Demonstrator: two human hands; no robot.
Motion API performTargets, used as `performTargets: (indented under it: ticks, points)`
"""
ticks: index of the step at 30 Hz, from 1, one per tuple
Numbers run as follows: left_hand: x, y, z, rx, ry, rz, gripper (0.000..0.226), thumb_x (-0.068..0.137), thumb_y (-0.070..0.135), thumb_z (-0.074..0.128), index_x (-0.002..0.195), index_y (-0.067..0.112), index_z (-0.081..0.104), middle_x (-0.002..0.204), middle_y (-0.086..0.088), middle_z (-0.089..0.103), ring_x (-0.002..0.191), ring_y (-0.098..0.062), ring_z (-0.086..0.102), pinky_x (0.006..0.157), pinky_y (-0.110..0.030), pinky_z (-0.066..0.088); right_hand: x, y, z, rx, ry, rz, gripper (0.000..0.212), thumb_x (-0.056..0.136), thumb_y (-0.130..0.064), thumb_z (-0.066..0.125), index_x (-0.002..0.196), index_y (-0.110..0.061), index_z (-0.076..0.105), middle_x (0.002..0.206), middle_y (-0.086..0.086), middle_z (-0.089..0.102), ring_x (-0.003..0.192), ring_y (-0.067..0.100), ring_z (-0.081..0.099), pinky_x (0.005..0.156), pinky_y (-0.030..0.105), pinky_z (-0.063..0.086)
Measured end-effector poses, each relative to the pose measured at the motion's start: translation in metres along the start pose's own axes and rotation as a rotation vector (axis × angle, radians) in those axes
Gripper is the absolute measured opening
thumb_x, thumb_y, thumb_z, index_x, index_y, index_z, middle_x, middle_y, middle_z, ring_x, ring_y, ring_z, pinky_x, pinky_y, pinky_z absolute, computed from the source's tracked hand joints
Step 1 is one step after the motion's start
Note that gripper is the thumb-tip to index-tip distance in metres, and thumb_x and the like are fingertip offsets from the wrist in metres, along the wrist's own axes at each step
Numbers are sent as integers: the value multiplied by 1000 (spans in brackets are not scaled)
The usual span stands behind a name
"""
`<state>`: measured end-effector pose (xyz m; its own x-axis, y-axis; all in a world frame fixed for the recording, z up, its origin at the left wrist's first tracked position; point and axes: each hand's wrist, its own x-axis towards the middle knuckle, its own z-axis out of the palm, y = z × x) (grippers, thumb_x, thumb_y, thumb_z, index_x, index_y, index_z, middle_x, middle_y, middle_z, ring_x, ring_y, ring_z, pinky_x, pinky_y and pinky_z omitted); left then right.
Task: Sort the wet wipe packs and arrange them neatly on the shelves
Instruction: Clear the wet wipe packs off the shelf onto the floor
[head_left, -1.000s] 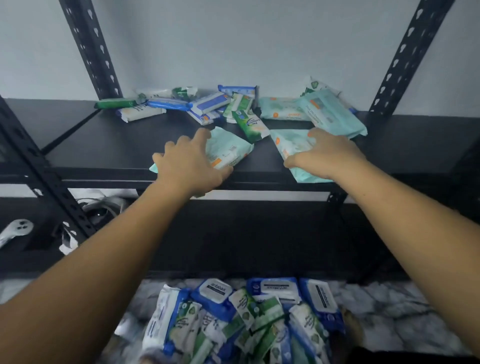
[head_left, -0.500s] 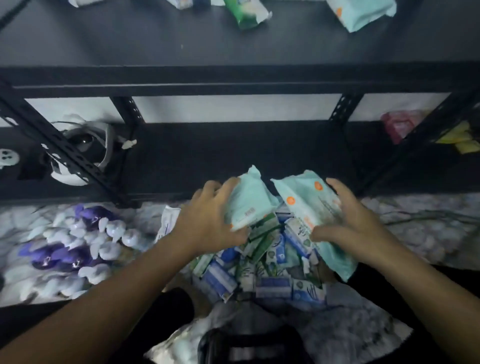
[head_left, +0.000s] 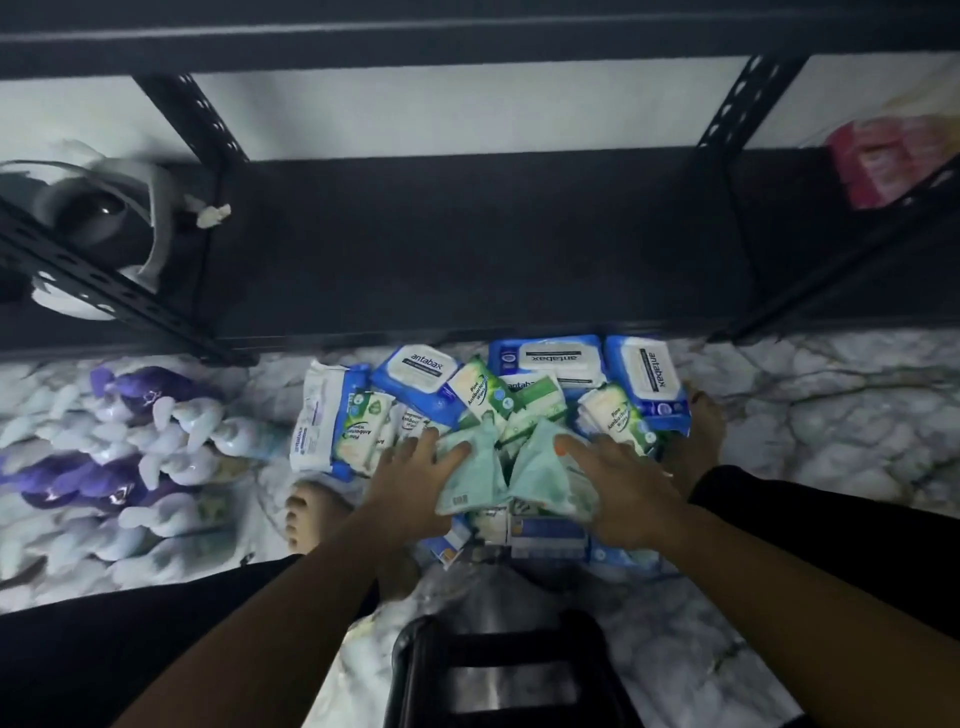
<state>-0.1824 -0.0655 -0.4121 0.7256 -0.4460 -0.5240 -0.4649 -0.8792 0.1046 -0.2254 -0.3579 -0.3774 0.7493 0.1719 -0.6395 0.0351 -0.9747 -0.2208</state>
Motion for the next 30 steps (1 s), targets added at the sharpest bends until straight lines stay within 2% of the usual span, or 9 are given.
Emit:
performTargets:
  ticks: [2, 4, 10, 13, 16, 19, 22, 26, 30]
  points:
    - [3, -7, 16, 33, 3, 8, 105, 58, 53, 77, 145, 40, 20, 141, -12, 36, 125, -35, 46, 101, -52, 44, 4, 2, 5, -84, 14, -26, 106, 55, -75, 31, 154, -44, 8, 151, 7, 24, 133, 34, 36, 104, 46, 36]
    - [5, -13, 28, 95, -15, 28, 106, 55, 50, 82, 144, 38, 26, 142, -15, 39, 125, -37, 47, 99, -54, 45, 7, 5, 13, -139, 74, -57, 108, 53, -70, 29, 156, -41, 14, 153, 11, 25, 138, 37, 33, 108, 50, 31]
    - [14, -6, 44, 167, -45, 23, 103, 64, 49, 88, 145, 40, 26, 151, -20, 37, 134, -46, 41, 105, -62, 39, 23, -2, 59, -266, 37, -44, 113, 51, -51, 80, 152, -38, 32, 148, 19, 42, 133, 42, 45, 101, 60, 39]
    - [14, -3, 48, 157, -70, 1, 103, 68, 52, 85, 146, 39, 20, 156, -21, 33, 138, -48, 37, 108, -65, 35, 25, -8, 72, -263, 38, -11, 114, 47, -51, 84, 150, -36, 37, 145, 21, 48, 128, 43, 52, 97, 62, 42]
    - [16, -3, 48, 124, -35, 5, 98, 79, 59, 74, 150, 35, 11, 161, -20, 18, 147, -46, 22, 115, -65, 25, 22, -5, 75, -257, 37, 10, 116, 57, -60, 77, 155, -43, 19, 156, 19, 36, 139, 43, 40, 104, 65, 32]
    - [13, -2, 39, 79, -14, -8, 97, 83, 69, 62, 154, 30, 8, 164, -15, 14, 151, -43, 13, 119, -62, 20, 16, -4, 57, -239, 61, -38, 101, 72, -58, 62, 155, -44, 6, 159, 10, 19, 146, 36, 22, 109, 58, 24]
    - [10, 5, 12, -26, 75, -38, 84, 86, 64, 58, 152, 28, 20, 158, -8, 28, 147, -33, 25, 117, -53, 30, 16, -7, 24, -82, 168, -18, 87, 80, -55, 55, 153, -38, 10, 147, 4, 30, 138, 29, 31, 107, 49, 33]
    - [4, 21, -52, -175, 269, -29, 54, 90, 50, 50, 137, 24, 42, 135, -3, 49, 125, -28, 48, 93, -45, 50, 7, -13, -30, 300, 393, -65, 62, 85, -45, 57, 141, -19, 51, 123, 9, 61, 112, 32, 60, 89, 44, 51]
    - [-11, 42, -133, -281, 544, 37, 40, 85, 37, 53, 122, 21, 54, 114, -2, 58, 106, -29, 56, 78, -40, 52, -22, -23, -111, 365, 656, -129, 32, 84, -31, 65, 112, -15, 71, 97, 2, 68, 93, 27, 67, 84, 36, 54]
